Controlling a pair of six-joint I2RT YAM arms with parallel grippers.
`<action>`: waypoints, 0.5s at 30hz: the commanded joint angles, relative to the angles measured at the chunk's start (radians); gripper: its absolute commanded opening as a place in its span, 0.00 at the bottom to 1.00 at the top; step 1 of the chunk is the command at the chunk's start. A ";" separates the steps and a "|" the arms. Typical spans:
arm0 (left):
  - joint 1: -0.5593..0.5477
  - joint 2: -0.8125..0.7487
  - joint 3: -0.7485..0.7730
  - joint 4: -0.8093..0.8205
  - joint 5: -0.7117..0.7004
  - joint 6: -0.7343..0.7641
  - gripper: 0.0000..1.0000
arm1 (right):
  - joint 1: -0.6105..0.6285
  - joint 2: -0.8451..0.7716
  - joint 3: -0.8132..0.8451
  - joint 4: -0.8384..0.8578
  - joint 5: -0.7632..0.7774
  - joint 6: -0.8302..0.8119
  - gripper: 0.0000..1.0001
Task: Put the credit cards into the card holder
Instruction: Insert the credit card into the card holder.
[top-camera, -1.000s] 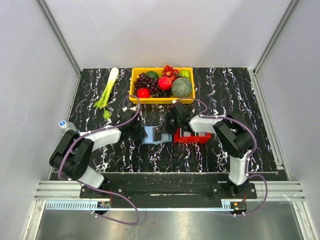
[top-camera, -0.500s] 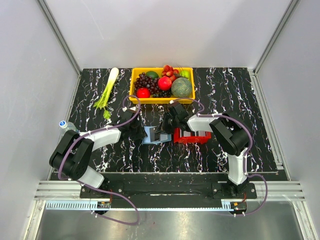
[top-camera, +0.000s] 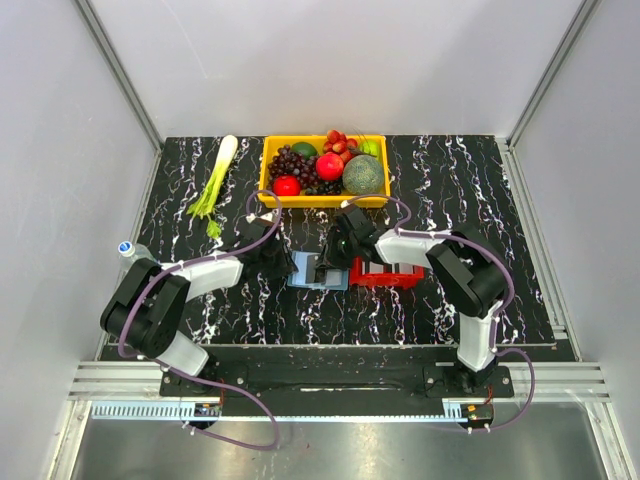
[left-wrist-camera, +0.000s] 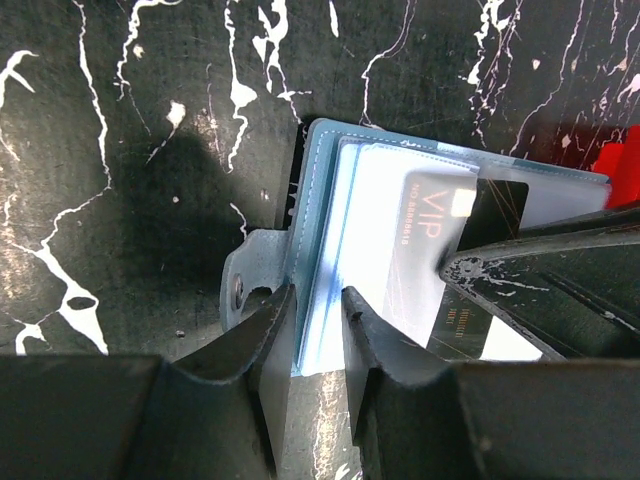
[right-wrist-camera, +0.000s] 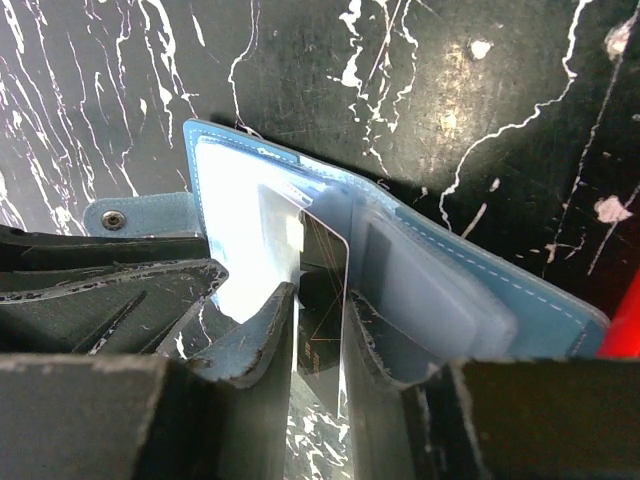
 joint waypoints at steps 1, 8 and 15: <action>-0.010 0.047 -0.037 -0.013 0.012 -0.004 0.29 | 0.008 -0.023 -0.012 -0.130 0.089 -0.052 0.32; -0.010 0.045 -0.040 -0.012 0.010 -0.003 0.28 | 0.008 -0.064 -0.024 -0.153 0.122 -0.063 0.38; -0.010 0.053 -0.037 -0.009 0.016 -0.001 0.27 | 0.008 -0.043 -0.019 -0.157 0.098 -0.066 0.27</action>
